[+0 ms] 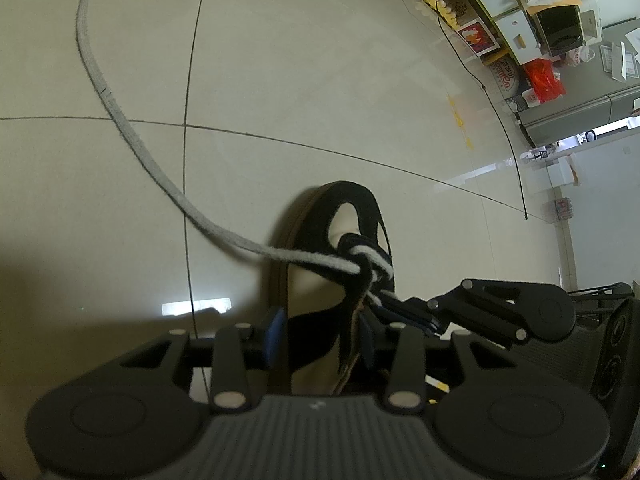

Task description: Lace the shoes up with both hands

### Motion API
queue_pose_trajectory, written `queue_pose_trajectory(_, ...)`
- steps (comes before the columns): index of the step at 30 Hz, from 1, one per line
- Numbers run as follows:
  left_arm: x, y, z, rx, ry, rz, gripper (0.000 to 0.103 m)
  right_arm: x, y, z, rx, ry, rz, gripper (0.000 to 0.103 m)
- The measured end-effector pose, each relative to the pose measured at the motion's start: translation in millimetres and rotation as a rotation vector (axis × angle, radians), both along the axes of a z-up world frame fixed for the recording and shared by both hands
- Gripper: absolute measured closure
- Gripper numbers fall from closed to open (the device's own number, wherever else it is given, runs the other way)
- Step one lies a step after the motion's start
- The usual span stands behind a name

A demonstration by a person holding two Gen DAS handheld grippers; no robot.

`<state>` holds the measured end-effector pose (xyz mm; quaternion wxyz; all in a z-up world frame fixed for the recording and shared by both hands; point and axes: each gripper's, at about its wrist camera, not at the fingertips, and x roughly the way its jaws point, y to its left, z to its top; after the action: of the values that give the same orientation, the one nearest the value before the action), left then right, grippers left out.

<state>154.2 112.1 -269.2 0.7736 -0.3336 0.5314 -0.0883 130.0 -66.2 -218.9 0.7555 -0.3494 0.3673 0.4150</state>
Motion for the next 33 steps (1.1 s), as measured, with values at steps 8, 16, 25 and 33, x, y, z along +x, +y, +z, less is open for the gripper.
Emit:
queue_pose_trajectory(8, 0.4, -0.8, -0.2, 0.000, 0.002, 0.000, 0.059, -1.5, 0.7, 0.2, 0.004, -0.005, 0.002, 0.100)
queue_pose_trajectory(16, 3.5, -2.5, -2.5, -0.031, 0.009, -0.029, 0.055, -1.6, 1.5, 1.3, 0.008, -0.012, -0.001, 0.100)
queue_pose_trajectory(25, 2.8, -7.9, -4.2, -0.075, 0.002, -0.067, 0.055, -3.4, 0.3, 3.5, 0.014, -0.013, -0.009, 0.100)
queue_pose_trajectory(33, 6.3, -5.2, -0.6, -0.119, -0.040, -0.034, 0.051, -2.4, 0.9, 6.2, 0.056, -0.014, -0.039, 0.100)
